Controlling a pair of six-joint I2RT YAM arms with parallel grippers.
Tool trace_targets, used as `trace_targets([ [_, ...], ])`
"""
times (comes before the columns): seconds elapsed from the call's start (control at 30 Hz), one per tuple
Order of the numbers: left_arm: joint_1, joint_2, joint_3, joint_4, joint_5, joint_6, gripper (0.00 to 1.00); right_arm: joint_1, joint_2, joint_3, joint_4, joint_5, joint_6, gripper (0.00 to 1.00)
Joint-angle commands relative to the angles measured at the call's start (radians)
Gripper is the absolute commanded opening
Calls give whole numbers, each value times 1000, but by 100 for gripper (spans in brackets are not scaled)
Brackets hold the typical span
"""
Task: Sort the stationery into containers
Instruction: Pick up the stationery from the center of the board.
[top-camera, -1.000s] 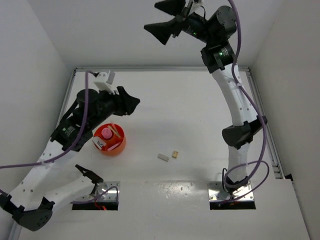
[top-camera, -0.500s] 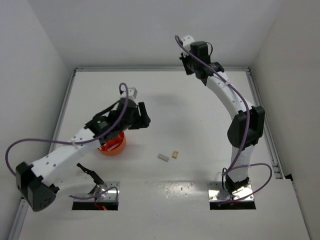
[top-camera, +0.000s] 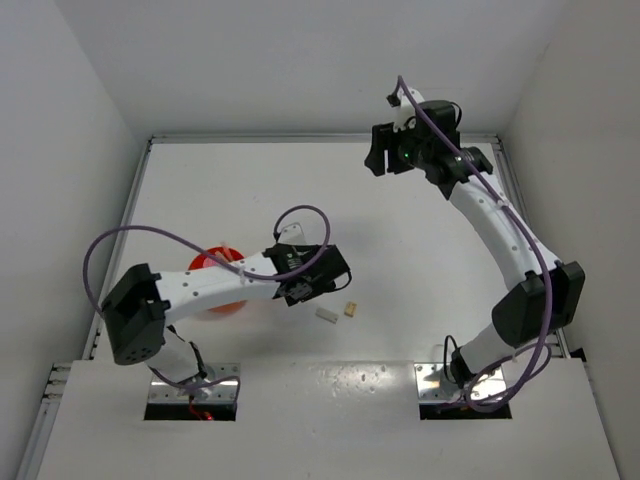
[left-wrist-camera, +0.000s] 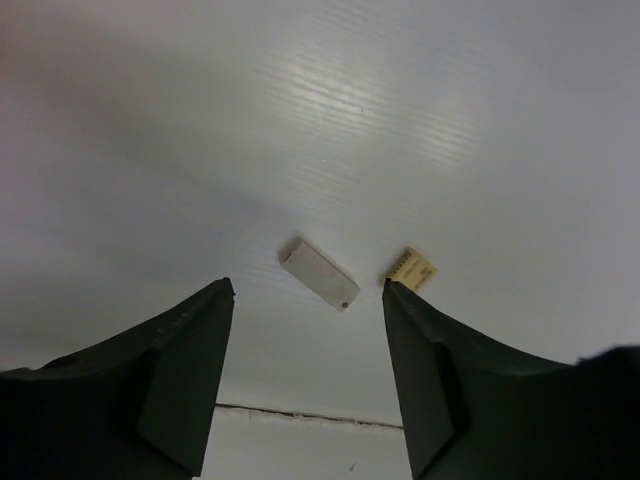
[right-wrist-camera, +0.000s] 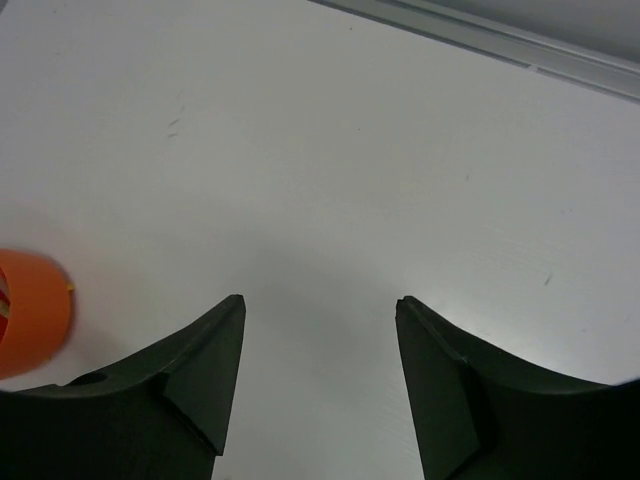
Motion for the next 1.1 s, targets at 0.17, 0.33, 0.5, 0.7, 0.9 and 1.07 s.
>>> trace_targets([
  [0.17,-28,132,113,-78,-22,-296,71,-14,-41,-121,86,-40,58,65],
  [0.33,-18,197,58,46,84,-307,52,-23,-72,-158,107,-40,58,65],
  [0.5,-9,220,25,78,133,-352,46,-32,-81,-176,116,-40,48,65],
  [0.7,-9,211,-27,98,171,-413,53,-41,-90,-186,126,-49,48,65],
  [0.9,1,221,-57,116,191,-436,57,-60,-90,-204,135,-58,48,66],
  [1.07,21,260,-47,126,200,-427,57,-69,-99,-204,135,-67,58,66],
])
